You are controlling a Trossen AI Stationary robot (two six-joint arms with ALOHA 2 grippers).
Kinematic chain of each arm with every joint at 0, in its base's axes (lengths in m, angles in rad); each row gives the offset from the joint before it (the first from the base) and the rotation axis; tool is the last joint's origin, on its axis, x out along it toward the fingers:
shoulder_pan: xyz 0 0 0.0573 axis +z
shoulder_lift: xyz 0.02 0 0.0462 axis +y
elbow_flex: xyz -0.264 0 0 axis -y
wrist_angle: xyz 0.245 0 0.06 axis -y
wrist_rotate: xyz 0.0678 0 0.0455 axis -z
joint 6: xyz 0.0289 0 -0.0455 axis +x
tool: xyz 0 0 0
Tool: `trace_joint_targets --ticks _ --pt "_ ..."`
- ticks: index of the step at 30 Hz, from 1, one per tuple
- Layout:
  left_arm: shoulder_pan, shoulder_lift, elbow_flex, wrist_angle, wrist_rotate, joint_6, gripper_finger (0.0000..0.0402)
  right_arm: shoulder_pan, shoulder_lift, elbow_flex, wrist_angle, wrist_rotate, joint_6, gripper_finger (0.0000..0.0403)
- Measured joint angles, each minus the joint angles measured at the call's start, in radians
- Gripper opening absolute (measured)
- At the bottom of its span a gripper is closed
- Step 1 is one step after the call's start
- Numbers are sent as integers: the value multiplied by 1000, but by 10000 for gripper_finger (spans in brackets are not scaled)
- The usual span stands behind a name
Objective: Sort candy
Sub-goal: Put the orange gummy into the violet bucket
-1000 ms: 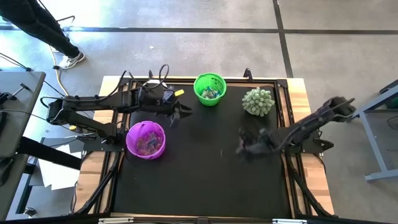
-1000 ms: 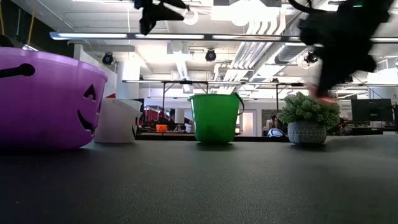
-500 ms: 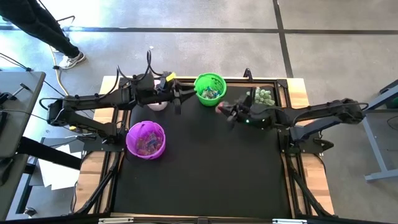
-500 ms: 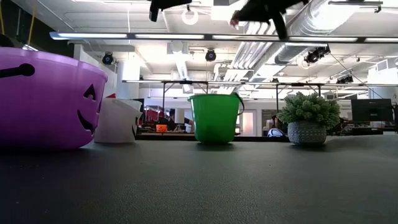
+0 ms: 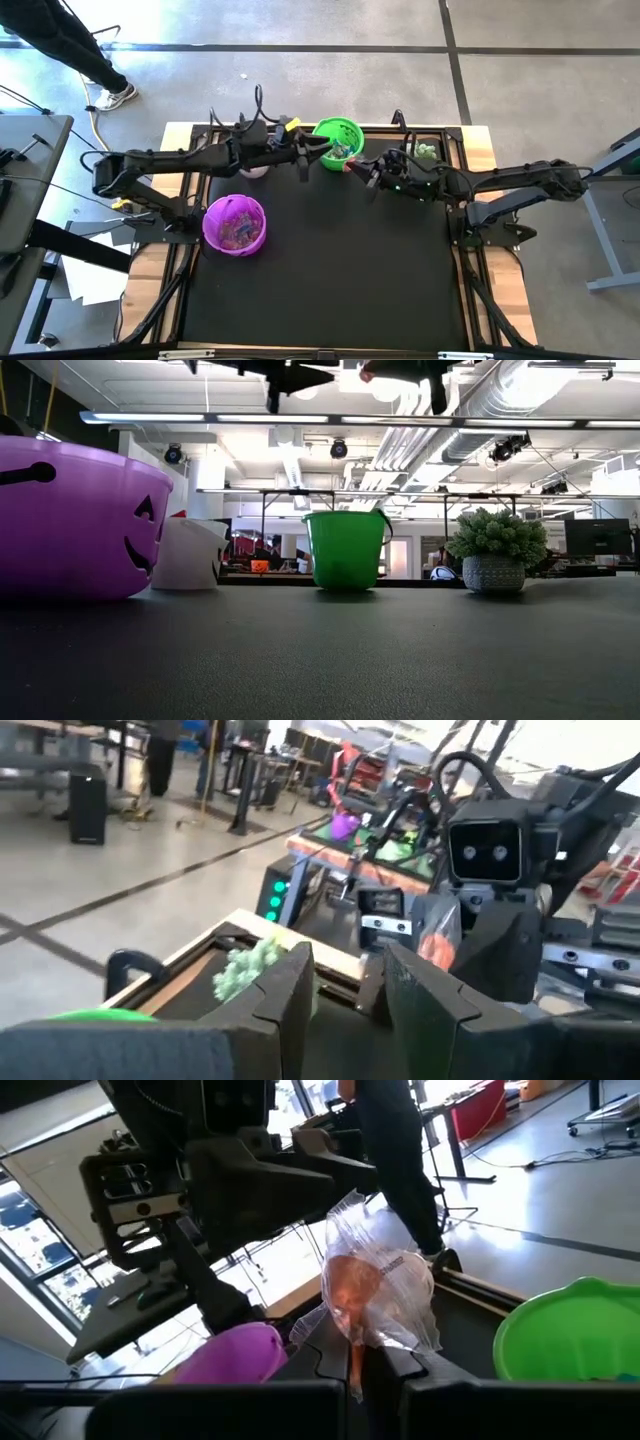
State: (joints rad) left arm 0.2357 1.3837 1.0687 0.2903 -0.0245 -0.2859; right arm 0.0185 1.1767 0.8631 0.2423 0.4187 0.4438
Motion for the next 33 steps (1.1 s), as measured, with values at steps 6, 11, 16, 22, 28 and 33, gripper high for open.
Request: trace_joint_targets --ticks 6,11,16,22,28,33 --pt "-6 67 0 141 45 -4 113 -2 0 0 1 0 -17 0" --pt "-10 110 0 206 51 -34 113 -25 0 0 2 0 -26 0" --pt "-23 129 0 238 69 -37 113 -53 10 0 10 -11 -26 0" --pt "-23 129 0 240 66 -34 113 -65 42 0 63 -53 -18 0" --pt "-23 128 0 239 64 -17 113 -65 74 0 136 -80 -18 0" --pt "-23 128 0 236 65 -15 113 -65 82 0 142 -88 -16 0"
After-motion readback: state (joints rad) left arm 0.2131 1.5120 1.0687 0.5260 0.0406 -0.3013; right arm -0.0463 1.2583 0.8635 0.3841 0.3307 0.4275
